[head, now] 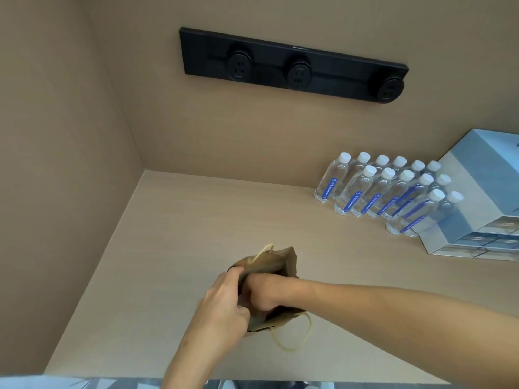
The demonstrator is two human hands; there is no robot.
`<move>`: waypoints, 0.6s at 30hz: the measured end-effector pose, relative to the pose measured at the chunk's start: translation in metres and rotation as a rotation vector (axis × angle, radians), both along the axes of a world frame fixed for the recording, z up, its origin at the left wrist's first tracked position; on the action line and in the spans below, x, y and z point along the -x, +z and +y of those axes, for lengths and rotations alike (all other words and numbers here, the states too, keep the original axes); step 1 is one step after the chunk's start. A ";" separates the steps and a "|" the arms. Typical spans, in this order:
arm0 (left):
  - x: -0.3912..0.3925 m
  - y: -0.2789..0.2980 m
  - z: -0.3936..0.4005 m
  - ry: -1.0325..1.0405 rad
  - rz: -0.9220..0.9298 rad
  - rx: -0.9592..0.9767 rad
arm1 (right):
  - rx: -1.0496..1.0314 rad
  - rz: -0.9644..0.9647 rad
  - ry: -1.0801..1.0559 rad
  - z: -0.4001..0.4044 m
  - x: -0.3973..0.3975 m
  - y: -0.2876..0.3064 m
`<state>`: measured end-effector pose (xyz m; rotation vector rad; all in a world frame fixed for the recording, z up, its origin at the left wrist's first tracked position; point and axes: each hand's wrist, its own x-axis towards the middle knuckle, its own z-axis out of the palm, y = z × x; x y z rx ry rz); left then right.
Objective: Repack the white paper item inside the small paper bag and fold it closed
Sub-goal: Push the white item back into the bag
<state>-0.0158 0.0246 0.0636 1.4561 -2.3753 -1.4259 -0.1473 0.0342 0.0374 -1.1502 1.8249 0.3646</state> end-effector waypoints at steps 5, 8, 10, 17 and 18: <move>-0.001 -0.002 -0.001 0.033 0.010 -0.026 | -0.238 0.148 0.306 -0.009 0.007 -0.004; 0.001 -0.003 0.000 0.042 0.013 -0.038 | -0.421 0.058 0.130 -0.011 0.010 -0.011; 0.001 -0.004 0.001 0.053 0.012 -0.048 | -0.431 0.064 0.165 -0.011 0.010 -0.015; 0.002 -0.006 0.002 0.051 -0.003 -0.025 | -0.285 0.278 0.769 -0.004 0.001 -0.020; 0.002 -0.005 0.002 0.047 -0.007 -0.021 | -0.329 0.292 0.797 -0.006 0.001 -0.017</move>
